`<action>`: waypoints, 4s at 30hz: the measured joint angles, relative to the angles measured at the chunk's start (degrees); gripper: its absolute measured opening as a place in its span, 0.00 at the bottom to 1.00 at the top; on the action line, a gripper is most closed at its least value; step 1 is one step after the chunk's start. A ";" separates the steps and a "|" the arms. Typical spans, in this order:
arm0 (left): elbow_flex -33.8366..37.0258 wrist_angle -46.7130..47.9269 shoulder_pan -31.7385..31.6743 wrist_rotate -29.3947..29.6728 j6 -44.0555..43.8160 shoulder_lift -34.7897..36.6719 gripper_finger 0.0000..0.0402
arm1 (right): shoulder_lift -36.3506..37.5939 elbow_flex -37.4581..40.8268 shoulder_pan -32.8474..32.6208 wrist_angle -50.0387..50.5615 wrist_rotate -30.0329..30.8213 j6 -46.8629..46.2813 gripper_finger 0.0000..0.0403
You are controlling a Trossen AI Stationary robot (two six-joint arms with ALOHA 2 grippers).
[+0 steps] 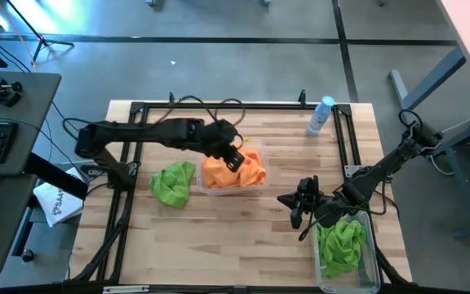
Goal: Sort microfiber towel by color & place in baskets
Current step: Put the green microfiber cloth into the bottom transparent bin
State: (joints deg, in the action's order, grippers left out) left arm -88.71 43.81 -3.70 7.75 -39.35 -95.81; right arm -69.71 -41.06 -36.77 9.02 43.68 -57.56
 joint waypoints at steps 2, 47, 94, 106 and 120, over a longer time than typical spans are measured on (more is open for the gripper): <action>0.00 0.06 0.15 0.55 1.28 2.11 0.21 | 0.00 -0.02 0.00 0.00 0.02 0.00 0.00; 45.59 23.66 12.20 0.69 -26.49 35.30 0.21 | 0.00 -0.02 2.43 -0.28 2.89 -2.03 0.00; 27.66 31.94 8.25 9.55 -21.65 32.87 0.00 | 0.00 -0.02 2.42 0.14 2.86 -5.54 0.00; 7.65 32.81 7.14 22.32 -10.57 32.81 0.00 | 0.00 -0.02 2.41 -7.70 5.93 -3.50 0.00; -7.87 27.88 -0.38 16.06 9.50 23.68 0.00 | 0.04 -20.25 8.38 -6.13 8.35 30.72 0.00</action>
State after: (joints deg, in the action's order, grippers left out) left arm -96.57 71.69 -4.09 23.82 -29.85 -72.13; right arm -69.67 -61.30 -28.40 2.88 52.03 -26.84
